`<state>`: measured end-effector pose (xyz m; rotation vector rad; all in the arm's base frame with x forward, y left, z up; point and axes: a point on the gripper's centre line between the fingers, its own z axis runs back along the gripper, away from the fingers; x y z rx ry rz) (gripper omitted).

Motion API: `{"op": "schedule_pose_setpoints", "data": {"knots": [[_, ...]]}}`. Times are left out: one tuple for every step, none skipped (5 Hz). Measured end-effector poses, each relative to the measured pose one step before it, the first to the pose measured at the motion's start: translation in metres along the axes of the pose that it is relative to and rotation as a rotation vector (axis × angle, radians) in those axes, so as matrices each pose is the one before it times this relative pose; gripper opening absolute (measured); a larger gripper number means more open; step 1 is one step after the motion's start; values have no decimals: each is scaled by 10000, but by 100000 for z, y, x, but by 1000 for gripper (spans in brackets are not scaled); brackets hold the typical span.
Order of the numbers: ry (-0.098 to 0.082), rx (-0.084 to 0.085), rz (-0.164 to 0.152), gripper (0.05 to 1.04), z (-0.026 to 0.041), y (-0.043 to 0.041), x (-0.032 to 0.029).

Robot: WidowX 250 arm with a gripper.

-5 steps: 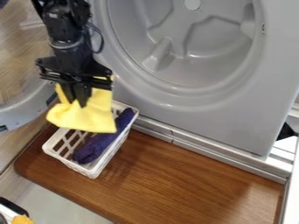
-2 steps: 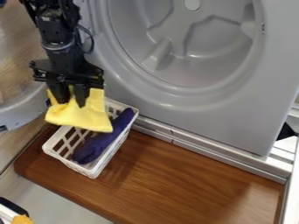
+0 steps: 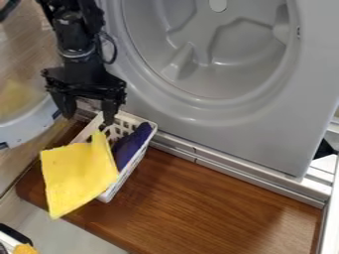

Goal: Put the yellow cloth in the white basket

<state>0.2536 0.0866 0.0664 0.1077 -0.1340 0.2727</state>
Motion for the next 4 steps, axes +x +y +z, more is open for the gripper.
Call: {"op": "schedule_pose_setpoints", "data": {"knots": [[-212, 182, 109, 1002, 688, -247, 142], [-74, -449, -431, 999, 330, -2136, -361], [-49, -906, -541, 1000, -512, -3232, -786], [244, -141, -506, 999, -1388, -2036, -572]]}}
